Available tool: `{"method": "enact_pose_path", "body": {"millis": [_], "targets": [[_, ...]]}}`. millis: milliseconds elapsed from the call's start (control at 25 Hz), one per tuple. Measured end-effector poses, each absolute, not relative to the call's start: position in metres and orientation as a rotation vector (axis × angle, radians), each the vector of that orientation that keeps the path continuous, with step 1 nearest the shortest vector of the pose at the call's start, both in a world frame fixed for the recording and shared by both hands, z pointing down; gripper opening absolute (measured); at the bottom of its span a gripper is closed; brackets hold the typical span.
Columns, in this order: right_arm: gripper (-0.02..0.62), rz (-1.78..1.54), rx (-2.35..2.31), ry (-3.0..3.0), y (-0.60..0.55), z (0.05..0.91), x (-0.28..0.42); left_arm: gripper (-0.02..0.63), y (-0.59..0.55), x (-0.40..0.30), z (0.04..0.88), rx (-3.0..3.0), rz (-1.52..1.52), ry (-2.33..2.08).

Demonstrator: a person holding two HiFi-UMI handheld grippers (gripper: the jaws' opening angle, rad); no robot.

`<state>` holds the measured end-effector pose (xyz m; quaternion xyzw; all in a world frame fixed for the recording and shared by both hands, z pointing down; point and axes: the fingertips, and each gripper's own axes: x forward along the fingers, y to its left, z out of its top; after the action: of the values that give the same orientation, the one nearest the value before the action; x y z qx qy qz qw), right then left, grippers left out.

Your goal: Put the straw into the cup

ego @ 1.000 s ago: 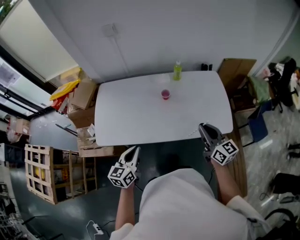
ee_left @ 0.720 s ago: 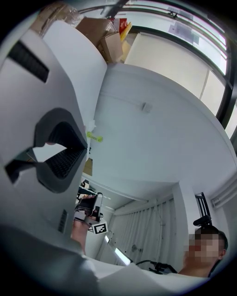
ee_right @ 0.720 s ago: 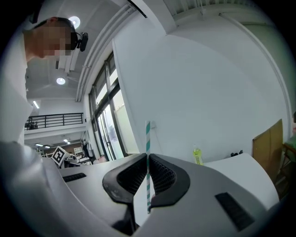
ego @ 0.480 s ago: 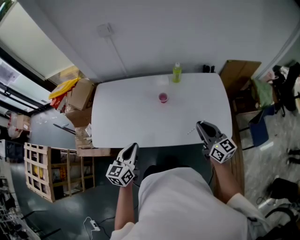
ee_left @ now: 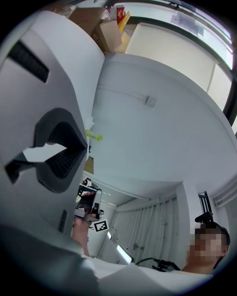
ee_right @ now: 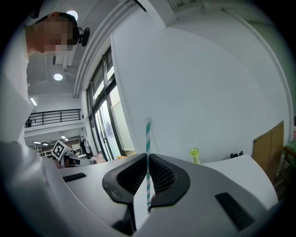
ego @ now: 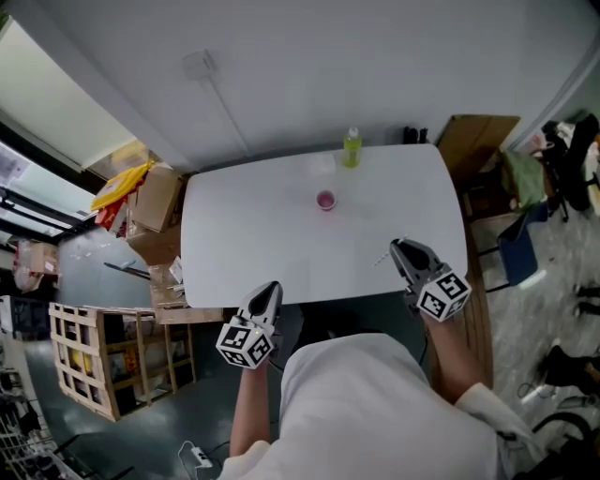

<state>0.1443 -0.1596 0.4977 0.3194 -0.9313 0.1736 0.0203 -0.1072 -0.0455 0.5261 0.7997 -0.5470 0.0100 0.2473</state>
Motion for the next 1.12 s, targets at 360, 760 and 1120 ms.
{"method": "enact_pose_path", "body": {"millis": [360,760,1120], "targets": [[0.043,0.544,1.098,-2.834,-0.204,0.506,0.116,0.002,-0.101,-0.132,0.539,2.218,0.076,-1.388],[0.043,0.524,1.200,-2.751,-0.251,0.535,0.072,0.002,-0.146,-0.160,0.567,2.215,0.102,-1.332],[0.043,0.563,1.275,-2.685,-0.284,0.558,0.050,0.002,-0.170,-0.188,0.595,2.188,0.143,-1.269]]}}
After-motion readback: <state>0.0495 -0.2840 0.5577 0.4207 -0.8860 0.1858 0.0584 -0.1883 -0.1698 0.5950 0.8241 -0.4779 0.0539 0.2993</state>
